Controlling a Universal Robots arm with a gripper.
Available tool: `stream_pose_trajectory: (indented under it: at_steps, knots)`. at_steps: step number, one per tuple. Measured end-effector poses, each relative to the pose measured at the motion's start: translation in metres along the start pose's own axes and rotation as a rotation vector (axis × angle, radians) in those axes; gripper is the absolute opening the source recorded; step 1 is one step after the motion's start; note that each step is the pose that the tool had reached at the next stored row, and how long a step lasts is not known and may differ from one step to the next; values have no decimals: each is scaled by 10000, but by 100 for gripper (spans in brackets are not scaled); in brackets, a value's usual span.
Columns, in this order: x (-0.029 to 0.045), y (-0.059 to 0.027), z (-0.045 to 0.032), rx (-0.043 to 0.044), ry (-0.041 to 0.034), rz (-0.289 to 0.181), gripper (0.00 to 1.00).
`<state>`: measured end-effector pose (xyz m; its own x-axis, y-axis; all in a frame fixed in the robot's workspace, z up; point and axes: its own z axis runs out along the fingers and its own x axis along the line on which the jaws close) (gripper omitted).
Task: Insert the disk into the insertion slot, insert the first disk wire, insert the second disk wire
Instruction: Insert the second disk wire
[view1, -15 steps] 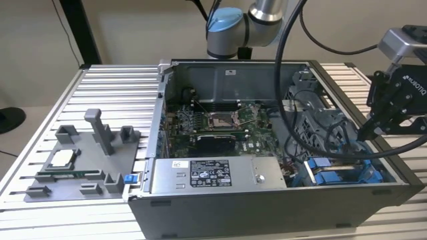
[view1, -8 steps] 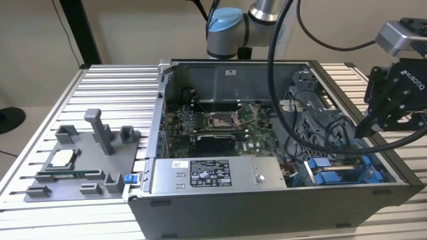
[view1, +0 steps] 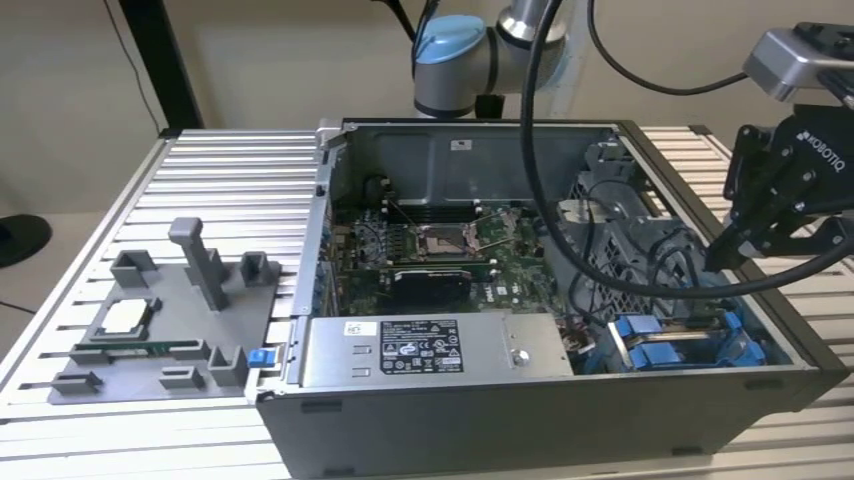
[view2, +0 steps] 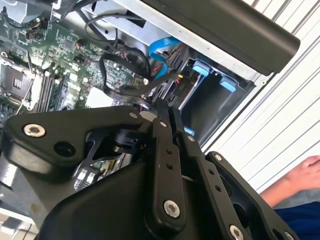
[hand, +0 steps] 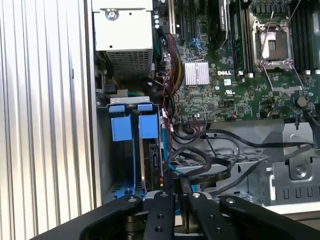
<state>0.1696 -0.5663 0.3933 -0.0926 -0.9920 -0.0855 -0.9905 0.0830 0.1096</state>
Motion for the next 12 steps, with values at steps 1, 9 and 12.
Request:
stream_pose_trajectory:
  at_steps: [1,9,12]
  knots:
    - [1,9,-3,0,0,0,0]
    - [7,30,-8,0,-3,0,0]
    - [7,31,-6,0,-2,0,0]
